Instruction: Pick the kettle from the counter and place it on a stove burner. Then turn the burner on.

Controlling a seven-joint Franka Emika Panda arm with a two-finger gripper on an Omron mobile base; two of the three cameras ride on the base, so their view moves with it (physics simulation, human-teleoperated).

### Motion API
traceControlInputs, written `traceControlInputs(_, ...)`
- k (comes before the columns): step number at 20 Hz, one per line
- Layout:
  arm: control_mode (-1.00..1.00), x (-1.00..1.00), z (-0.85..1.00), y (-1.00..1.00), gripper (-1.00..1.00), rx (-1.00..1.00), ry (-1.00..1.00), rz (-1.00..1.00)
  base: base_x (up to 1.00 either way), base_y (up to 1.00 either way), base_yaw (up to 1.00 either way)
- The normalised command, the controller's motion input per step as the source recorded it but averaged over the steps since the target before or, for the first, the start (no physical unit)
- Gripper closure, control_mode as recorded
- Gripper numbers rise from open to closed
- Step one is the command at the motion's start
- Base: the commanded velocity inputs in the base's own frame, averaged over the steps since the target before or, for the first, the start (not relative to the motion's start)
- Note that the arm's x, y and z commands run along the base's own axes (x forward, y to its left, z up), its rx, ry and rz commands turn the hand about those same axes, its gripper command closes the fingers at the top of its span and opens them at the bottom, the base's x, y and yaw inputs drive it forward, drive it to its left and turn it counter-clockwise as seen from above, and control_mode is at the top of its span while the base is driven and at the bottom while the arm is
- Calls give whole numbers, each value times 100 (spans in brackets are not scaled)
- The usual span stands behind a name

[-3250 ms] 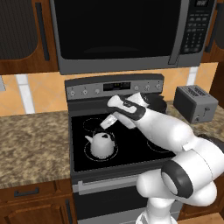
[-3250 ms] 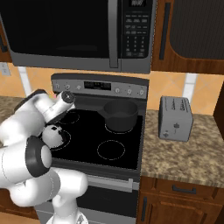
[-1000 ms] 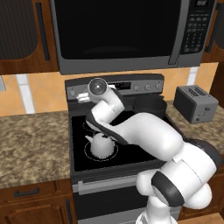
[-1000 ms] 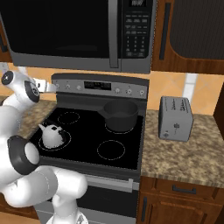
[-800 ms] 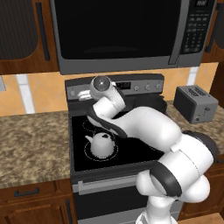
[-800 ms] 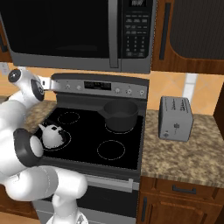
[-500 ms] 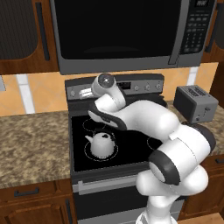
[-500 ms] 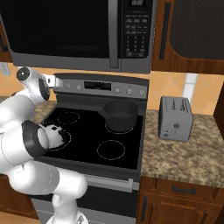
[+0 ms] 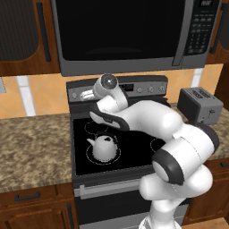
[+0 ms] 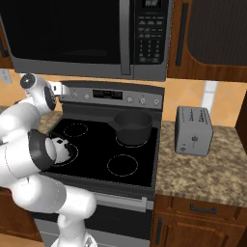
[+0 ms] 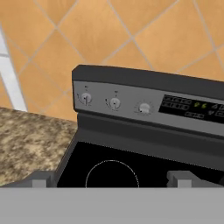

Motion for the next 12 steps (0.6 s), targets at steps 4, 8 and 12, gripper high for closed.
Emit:
traceControlInputs(4,-100,3,-7,2,-100,0,0,0,0,0,0)
traceControlInputs(8,-100,12,-14,6,-100,0,0,0,0,0,0)
traceControlInputs(12,-100,6,-3,18,-100,0,-1,0,0,0,0)
